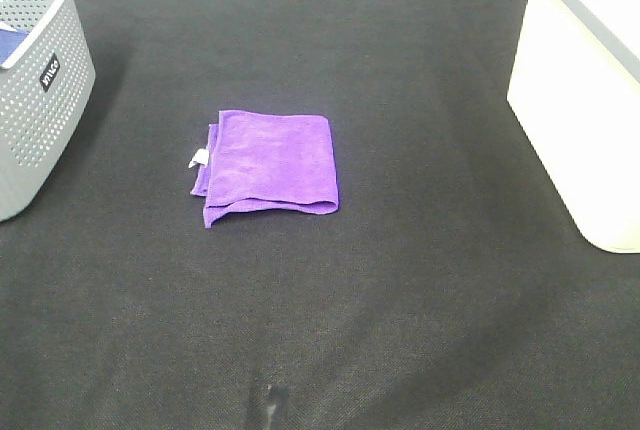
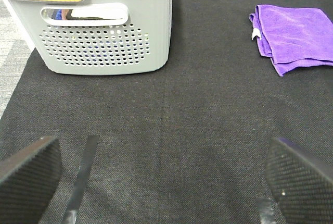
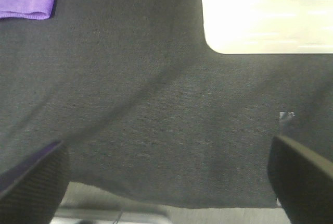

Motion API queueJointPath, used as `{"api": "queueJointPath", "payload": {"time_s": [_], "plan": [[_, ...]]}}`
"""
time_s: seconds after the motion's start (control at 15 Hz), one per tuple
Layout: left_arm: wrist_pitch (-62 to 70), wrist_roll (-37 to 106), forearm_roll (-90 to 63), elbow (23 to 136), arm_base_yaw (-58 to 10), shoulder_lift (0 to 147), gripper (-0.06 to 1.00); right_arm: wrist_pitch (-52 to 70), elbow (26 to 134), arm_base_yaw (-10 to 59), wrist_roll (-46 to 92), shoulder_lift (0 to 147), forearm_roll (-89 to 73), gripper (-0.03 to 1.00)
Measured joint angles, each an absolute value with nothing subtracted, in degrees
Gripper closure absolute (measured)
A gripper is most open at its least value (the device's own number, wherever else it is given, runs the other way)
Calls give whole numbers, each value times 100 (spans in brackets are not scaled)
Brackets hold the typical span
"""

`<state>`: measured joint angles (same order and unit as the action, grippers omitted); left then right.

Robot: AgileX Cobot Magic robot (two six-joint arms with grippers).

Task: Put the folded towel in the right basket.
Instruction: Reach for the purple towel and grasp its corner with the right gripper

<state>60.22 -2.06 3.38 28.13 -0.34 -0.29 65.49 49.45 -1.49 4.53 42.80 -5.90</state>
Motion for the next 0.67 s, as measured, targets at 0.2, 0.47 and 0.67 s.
{"api": "queueJointPath", "payload": {"time_s": [0.2, 0.47, 0.67], "plan": [[6022, -206, 338, 2813, -34, -29, -4, 6578, 5707, -149, 521, 5581, -1467, -1], [6022, -206, 338, 2813, -34, -29, -4, 6291, 7380, 527, 693, 8067, -2114, 0], [6022, -206, 338, 2813, -34, -29, -4, 6005, 8783, 1438, 344, 9987, -2194, 0]]}}
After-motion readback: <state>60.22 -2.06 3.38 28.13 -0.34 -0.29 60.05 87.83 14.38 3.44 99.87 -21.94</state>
